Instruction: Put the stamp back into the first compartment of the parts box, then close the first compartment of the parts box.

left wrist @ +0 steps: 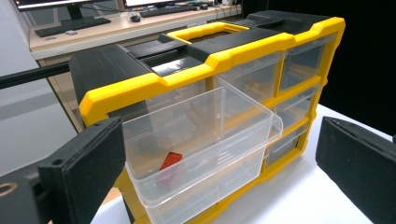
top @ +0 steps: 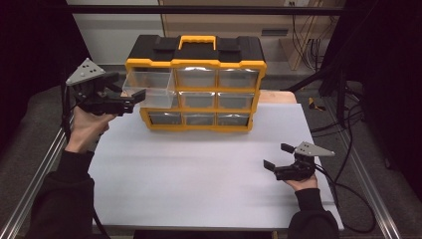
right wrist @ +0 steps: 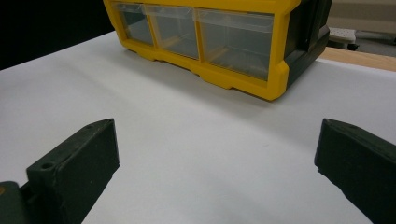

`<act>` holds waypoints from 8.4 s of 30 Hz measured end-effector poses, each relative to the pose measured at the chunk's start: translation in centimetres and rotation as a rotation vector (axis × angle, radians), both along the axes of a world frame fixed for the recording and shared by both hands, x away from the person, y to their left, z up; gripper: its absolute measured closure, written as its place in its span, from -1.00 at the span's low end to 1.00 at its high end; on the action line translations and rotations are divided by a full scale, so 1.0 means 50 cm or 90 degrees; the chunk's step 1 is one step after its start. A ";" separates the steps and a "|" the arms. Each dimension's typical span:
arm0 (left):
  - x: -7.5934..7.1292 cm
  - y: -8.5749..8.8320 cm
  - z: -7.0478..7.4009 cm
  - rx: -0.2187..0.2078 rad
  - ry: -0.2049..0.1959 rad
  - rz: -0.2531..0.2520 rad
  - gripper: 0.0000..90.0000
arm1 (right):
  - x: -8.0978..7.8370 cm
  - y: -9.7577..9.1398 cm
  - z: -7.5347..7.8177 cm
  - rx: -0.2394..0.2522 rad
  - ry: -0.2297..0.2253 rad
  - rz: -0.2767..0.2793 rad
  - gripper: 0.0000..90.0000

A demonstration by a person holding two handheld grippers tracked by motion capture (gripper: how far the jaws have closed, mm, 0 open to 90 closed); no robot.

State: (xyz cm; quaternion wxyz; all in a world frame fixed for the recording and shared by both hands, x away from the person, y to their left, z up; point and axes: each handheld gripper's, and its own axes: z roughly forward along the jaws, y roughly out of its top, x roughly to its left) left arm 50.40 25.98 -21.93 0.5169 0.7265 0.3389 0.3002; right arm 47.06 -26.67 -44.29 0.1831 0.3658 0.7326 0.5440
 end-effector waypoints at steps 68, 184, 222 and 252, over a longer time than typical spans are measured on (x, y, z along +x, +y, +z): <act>-0.039 0.024 -0.126 -0.005 0.018 -0.026 -0.38 | 0.000 -0.001 0.001 0.002 -0.004 -0.001 -0.99; 0.097 -0.032 -0.136 0.038 -0.003 0.001 1.00 | -0.001 -0.002 0.002 0.002 -0.003 0.001 -0.99; 0.138 -0.037 -0.136 0.038 -0.003 0.014 1.00 | -0.001 -0.002 0.002 0.003 -0.005 0.000 -0.99; 0.170 -0.043 -0.141 0.037 -0.012 0.031 1.00 | -0.001 -0.003 0.002 0.003 -0.005 0.000 -0.99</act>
